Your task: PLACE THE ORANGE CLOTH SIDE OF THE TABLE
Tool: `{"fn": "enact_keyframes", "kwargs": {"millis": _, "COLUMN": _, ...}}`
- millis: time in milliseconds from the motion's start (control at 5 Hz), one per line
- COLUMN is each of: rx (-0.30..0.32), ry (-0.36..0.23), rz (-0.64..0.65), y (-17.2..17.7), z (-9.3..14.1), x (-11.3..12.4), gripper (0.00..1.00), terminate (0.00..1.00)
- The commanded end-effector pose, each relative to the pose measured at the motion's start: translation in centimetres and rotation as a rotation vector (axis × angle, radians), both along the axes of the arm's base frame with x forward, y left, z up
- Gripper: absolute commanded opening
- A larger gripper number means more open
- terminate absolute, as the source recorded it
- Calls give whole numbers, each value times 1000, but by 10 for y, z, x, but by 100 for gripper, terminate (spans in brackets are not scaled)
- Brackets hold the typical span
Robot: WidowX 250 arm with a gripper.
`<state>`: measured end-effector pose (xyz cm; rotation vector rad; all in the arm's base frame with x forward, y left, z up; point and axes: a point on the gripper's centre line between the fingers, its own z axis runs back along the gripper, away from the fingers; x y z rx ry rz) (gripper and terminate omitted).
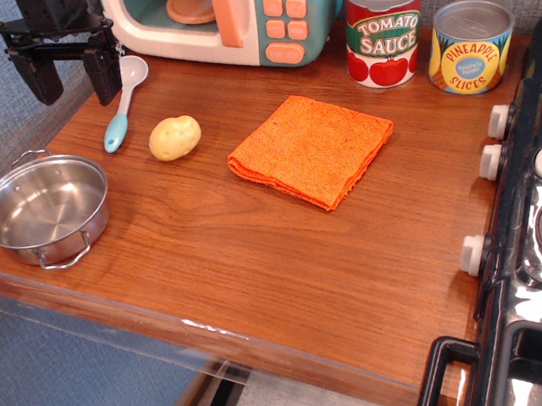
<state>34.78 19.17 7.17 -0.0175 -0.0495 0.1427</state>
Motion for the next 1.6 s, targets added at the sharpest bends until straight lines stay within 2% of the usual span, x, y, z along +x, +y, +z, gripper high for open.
{"fn": "enact_keyframes", "kwargs": {"millis": 0, "rx": 0, "ry": 0, "rz": 0, "y": 0, "z": 0, "x": 0, "gripper": 100, "terminate": 0}}
{"fn": "enact_keyframes", "kwargs": {"millis": 200, "rx": -59, "ry": -43, "rz": -96, "y": -46, "z": 16, "x": 14, "gripper": 100, "terminate": 0}}
{"fn": "enact_keyframes", "kwargs": {"millis": 400, "rx": -17, "ry": -21, "rz": -152, "y": -96, "z": 18, "x": 26, "gripper": 100, "terminate": 0}}
{"fn": "enact_keyframes", "kwargs": {"millis": 600, "rx": -7, "ry": -39, "rz": -227, "y": -147, "z": 21, "x": 32, "gripper": 100, "terminate": 0}}
{"fn": "enact_keyframes", "kwargs": {"millis": 800, "rx": 47, "ry": -18, "rz": -284, "y": -193, "z": -1, "x": 36, "gripper": 100, "terminate": 0}}
{"fn": "enact_keyframes", "kwargs": {"millis": 1000, "rx": 113, "ry": 8, "rz": -238, "y": -202, "z": -30, "x": 45, "gripper": 100, "terminate": 0}}
{"fn": "enact_keyframes", "kwargs": {"millis": 1200, "rx": 133, "ry": -20, "rz": -181, "y": -192, "z": -44, "x": 54, "gripper": 100, "terminate": 0}}
{"fn": "enact_keyframes", "kwargs": {"millis": 1400, "rx": 131, "ry": -20, "rz": -167, "y": -179, "z": -53, "x": 52, "gripper": 100, "terminate": 0}}
